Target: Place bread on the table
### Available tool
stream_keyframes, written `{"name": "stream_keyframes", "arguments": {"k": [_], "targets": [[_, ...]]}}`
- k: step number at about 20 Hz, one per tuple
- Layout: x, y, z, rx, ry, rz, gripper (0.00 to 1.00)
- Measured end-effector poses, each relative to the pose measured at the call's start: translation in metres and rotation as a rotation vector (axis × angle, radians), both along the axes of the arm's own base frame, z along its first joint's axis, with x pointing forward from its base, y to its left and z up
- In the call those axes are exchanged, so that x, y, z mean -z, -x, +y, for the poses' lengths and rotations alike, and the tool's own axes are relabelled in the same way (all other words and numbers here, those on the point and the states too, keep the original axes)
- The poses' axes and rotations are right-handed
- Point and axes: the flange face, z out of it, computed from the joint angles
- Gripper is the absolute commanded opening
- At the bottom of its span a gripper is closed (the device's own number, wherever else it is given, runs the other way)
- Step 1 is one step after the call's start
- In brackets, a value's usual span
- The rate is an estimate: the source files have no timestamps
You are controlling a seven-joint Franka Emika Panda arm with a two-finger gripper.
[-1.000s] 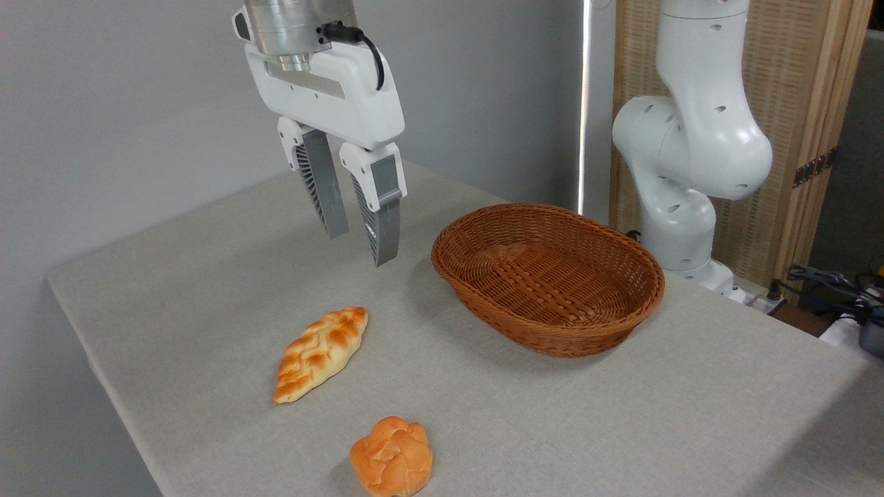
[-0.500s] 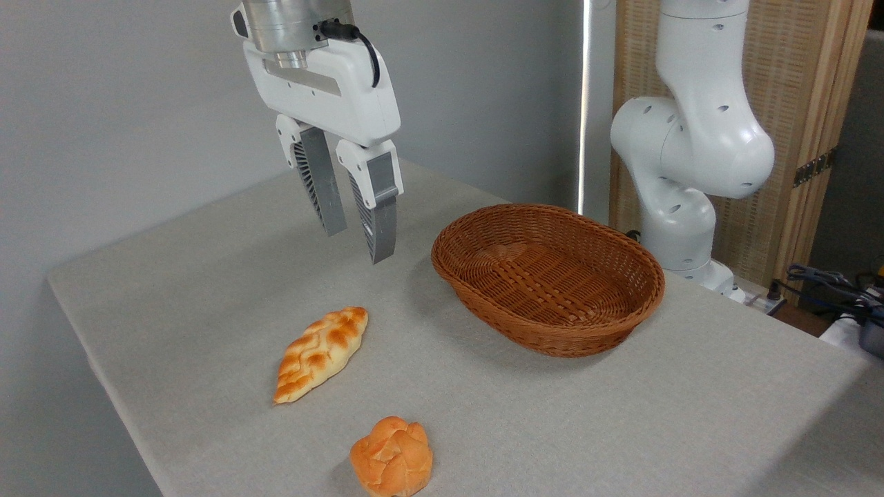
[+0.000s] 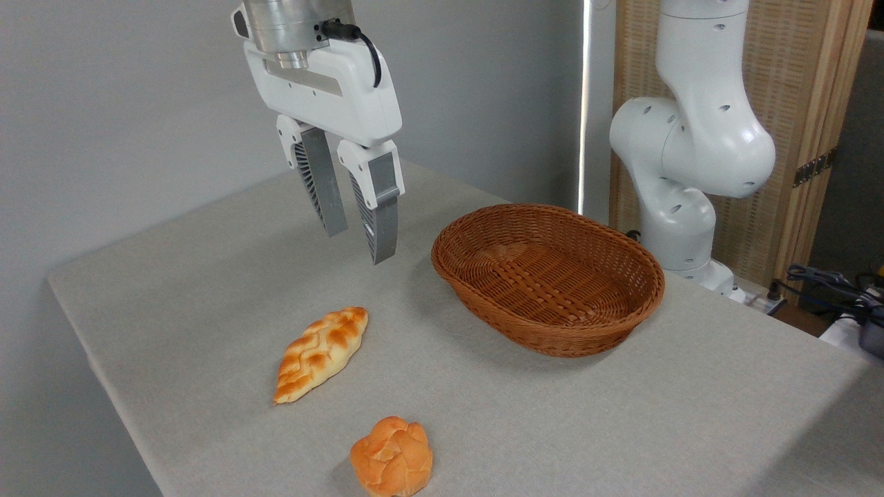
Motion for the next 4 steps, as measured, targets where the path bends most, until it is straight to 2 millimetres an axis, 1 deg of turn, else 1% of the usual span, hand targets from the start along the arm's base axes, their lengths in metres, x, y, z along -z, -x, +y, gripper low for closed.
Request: {"name": "stream_keyframes", "arguments": {"k": [4], "targets": [[0.0000,-0.0001,0.0018,-0.003,0.000,0.000,1.00]]}}
